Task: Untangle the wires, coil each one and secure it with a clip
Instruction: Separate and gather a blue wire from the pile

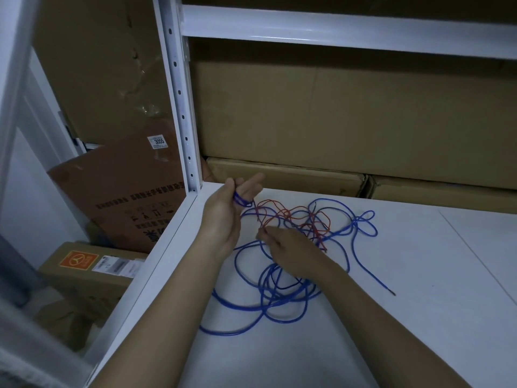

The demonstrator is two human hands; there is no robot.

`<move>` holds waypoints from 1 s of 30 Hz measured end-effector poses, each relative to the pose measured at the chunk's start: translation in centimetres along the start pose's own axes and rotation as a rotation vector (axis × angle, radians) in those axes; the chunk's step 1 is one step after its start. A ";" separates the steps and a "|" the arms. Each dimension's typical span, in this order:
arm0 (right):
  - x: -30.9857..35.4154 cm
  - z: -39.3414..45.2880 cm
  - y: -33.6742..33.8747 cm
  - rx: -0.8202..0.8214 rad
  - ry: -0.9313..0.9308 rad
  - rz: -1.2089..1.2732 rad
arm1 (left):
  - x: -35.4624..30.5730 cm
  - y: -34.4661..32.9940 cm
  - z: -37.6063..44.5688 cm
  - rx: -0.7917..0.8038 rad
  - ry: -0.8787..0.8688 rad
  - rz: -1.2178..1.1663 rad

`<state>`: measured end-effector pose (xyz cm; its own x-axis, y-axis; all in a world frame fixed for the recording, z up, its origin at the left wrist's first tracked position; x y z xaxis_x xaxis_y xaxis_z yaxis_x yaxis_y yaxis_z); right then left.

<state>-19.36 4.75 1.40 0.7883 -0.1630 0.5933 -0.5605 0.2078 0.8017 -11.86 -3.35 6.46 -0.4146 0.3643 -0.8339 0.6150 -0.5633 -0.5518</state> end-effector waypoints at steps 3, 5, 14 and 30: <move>2.6 -1.4 0.0 -0.028 0.204 -0.213 | -0.4 0.2 0.5 -0.027 -0.192 0.453; 3.2 -2.0 1.1 -0.071 0.216 -0.085 | 0.3 -0.3 0.5 0.052 -0.286 0.830; -0.9 -0.9 7.7 -0.387 0.065 0.496 | 3.3 -1.5 -0.8 0.292 -0.041 0.982; -0.8 0.0 0.8 -0.015 0.046 0.020 | 2.2 0.0 0.7 0.047 -0.145 0.469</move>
<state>-20.44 5.01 1.57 0.7881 -0.1140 0.6049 -0.5727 0.2247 0.7884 -13.23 -3.05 4.62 -0.1916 -0.0417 -0.9806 0.7281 -0.6761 -0.1135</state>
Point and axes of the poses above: each hand's wrist, its own z-axis towards the middle knuckle, its own y-axis out of the back of the hand, x = y × z, the point moved 9 cm from there along z, towards the middle knuckle, and after that the axes turned 2 degrees about y, right-handed, at the moved point
